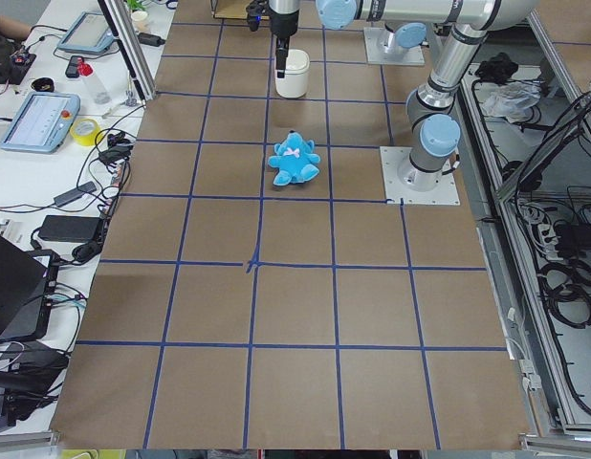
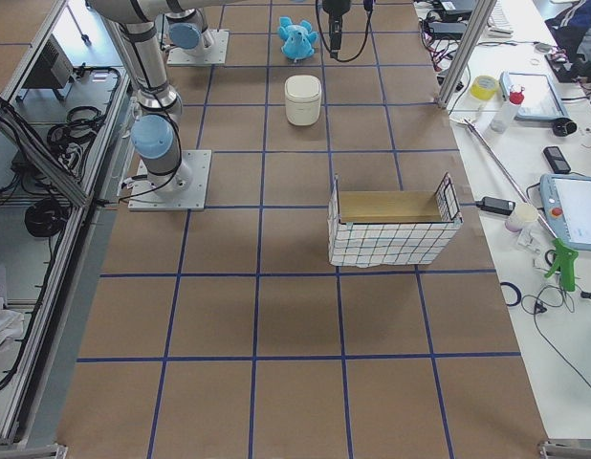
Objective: Open trash can with right arm
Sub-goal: 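Lower the right gripper onto the lid of the white trash can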
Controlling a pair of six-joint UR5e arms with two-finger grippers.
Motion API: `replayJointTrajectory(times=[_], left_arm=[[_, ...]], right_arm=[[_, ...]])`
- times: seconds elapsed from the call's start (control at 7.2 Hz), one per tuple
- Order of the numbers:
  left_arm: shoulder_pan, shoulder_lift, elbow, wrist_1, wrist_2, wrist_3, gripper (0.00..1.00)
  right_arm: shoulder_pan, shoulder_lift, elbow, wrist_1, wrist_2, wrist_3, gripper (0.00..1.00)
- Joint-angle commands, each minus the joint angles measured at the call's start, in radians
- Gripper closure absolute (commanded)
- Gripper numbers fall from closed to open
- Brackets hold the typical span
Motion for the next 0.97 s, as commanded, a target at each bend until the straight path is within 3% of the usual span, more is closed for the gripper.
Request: replayJointTrajectory(times=[0.0,0.42,0.69,0.83], left_arm=[[0.000,0.000,0.000,0.000,0.000,0.000,0.00],[0.000,0.000,0.000,0.000,0.000,0.000,0.00],[0.000,0.000,0.000,0.000,0.000,0.000,0.00],[0.000,0.000,0.000,0.000,0.000,0.000,0.00]], right_arm=[[0.101,0.022,0.088,-0.009,0.005,0.131,1.00],[0.142,0.016,0.376,-0.246,0.003,0.149,1.00],[0.176,0.030,0.443,-0.370,-0.004,0.153,1.00],[0.176,0.047,0.449,-0.373,-0.006,0.153,1.00]])
